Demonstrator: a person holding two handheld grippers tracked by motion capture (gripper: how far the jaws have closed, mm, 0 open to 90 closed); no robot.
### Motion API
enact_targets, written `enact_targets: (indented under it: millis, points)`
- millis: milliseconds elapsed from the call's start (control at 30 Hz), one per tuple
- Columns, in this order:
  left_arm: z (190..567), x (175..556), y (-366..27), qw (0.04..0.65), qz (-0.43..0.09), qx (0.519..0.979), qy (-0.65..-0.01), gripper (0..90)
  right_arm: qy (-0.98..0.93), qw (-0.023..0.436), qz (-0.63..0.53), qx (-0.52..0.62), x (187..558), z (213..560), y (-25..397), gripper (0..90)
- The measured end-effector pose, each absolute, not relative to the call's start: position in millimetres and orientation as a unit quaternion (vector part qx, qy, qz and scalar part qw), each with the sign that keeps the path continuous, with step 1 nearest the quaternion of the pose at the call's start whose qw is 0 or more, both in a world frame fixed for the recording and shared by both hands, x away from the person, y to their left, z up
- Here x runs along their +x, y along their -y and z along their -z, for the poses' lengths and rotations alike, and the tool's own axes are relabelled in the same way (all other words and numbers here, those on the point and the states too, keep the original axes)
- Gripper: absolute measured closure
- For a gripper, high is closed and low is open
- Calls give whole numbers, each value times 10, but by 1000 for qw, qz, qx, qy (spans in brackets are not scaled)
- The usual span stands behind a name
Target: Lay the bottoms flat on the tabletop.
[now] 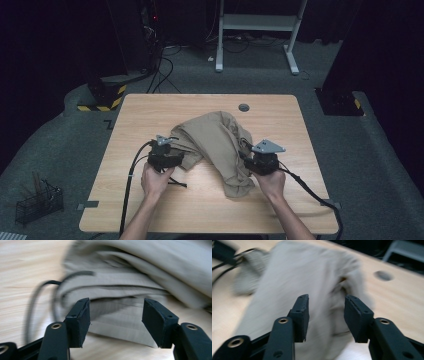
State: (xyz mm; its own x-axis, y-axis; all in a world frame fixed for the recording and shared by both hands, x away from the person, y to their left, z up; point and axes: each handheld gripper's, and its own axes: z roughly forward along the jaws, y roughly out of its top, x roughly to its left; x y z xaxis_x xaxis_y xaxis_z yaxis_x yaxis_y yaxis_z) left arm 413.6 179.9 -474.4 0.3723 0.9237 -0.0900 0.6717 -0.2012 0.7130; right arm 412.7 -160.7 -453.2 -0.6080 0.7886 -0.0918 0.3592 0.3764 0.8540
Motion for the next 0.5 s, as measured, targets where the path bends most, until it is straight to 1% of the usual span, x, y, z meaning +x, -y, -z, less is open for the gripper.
enact_targets:
  millis: [33, 67, 100, 167, 200, 267, 300, 367, 400, 433, 467, 500]
  points:
    - [4758, 4158, -1762, 345, -168, 756, -531, 378, -787, 262, -417, 372, 4180, 4517, 1620, 504]
    - [4780, 4191, -1733, 346, -153, 757, -534, 378, -787, 262, -417, 372, 4180, 4517, 1620, 504]
    - [4808, 4229, -1712, 345, -142, 756, -538, 367, -785, 265, -403, 388, 4300, 4528, 1642, 474]
    - [4875, 4311, -1694, 346, -126, 747, -553, 363, -786, 258, -398, 396, 4362, 4550, 1653, 468]
    - [4907, 4346, -1686, 351, -117, 739, -564, 357, -789, 250, -391, 402, 4415, 4582, 1661, 484]
    - [4950, 4407, -1680, 359, -109, 725, -578, 344, -805, 222, -378, 399, 4489, 4666, 1654, 591]
    - [4963, 4429, -1676, 365, -108, 718, -583, 340, -825, 204, -363, 382, 4505, 4761, 1618, 763]
    - [4977, 4462, -1665, 372, -109, 709, -590, 357, -837, 188, -357, 370, 4488, 4840, 1592, 892]
    - [4982, 4473, -1659, 373, -115, 705, -592, 357, -837, 188, -357, 370, 4488, 4840, 1592, 892]
    - [4990, 4485, -1657, 374, -119, 703, -593, 460, -841, 176, -358, 366, 4456, 4904, 1577, 898]
    - [5002, 4501, -1662, 375, -117, 704, -592, 460, -841, 176, -358, 366, 4456, 4904, 1577, 898]
    - [5017, 4516, -1664, 374, -114, 706, -590, 515, -843, 173, -356, 363, 4442, 4930, 1568, 899]
